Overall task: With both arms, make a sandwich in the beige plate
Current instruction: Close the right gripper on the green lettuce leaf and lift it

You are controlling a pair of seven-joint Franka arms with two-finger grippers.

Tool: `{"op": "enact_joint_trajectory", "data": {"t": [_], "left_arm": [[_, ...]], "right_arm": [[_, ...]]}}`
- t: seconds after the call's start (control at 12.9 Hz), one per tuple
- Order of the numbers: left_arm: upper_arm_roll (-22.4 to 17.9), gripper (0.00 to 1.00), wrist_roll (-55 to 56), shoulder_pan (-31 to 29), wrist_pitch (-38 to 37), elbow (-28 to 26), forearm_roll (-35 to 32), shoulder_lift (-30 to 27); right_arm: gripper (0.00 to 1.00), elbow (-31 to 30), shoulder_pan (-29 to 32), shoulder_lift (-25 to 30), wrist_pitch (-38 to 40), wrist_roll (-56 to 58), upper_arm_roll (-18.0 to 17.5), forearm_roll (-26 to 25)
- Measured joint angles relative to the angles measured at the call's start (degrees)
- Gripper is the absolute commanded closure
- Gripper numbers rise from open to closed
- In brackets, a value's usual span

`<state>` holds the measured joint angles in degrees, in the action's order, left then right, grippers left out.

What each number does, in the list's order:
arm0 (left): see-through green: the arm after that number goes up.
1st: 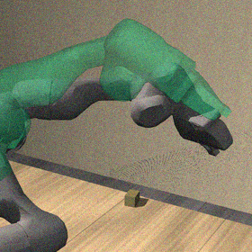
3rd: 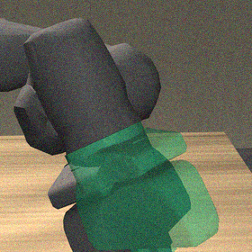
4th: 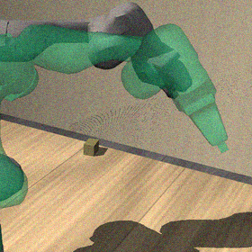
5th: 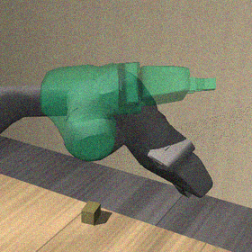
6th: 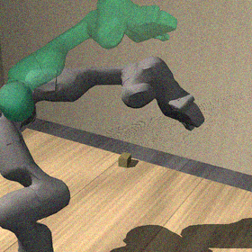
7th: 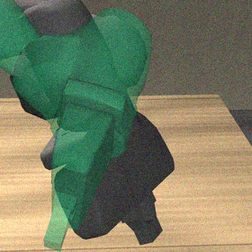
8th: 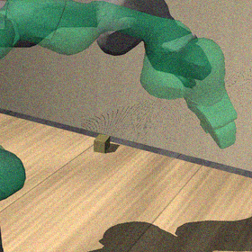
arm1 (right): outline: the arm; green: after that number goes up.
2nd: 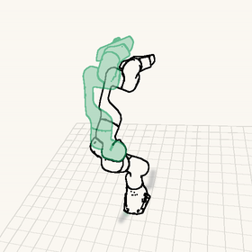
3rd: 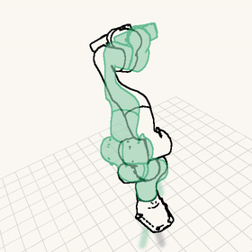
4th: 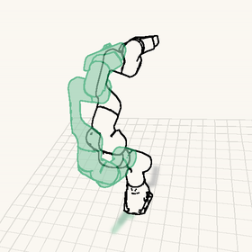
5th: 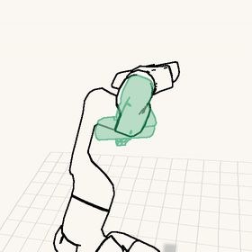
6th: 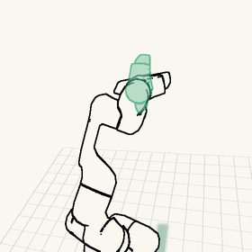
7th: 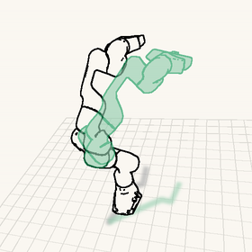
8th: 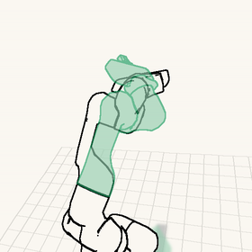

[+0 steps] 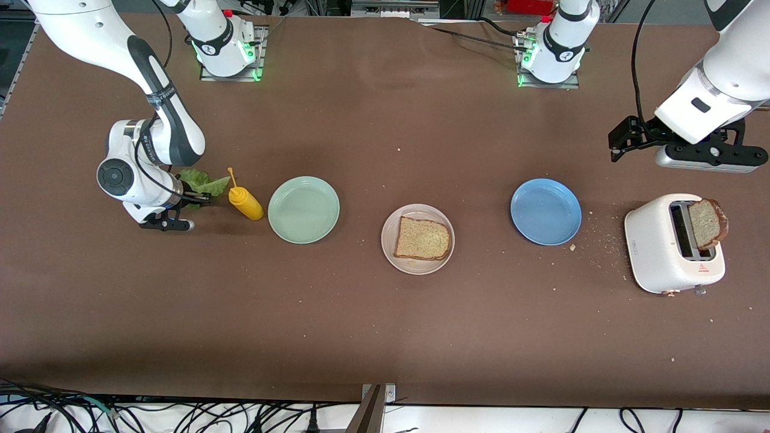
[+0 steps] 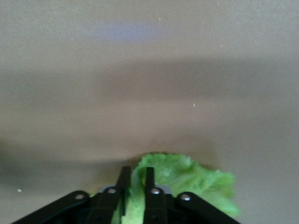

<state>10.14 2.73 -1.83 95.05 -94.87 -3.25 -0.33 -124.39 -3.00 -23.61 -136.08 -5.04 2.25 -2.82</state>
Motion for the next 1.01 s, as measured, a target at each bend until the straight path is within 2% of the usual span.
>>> {"op": "enact_joint_trajectory", "data": {"t": [0.62,1.01], "left_arm": [[0.0,0.0,0.0,0.0,0.0,0.0,0.0,0.0],[0.0,0.0,0.0,0.0,0.0,0.0,0.0,0.0]], "right_arm": [[1.0,1.0,-0.1,0.2,1.0,1.2,0.0,0.0],[1.0,9.1,-0.1,0.8,13.6,2.4,-0.1,-0.1]]}}
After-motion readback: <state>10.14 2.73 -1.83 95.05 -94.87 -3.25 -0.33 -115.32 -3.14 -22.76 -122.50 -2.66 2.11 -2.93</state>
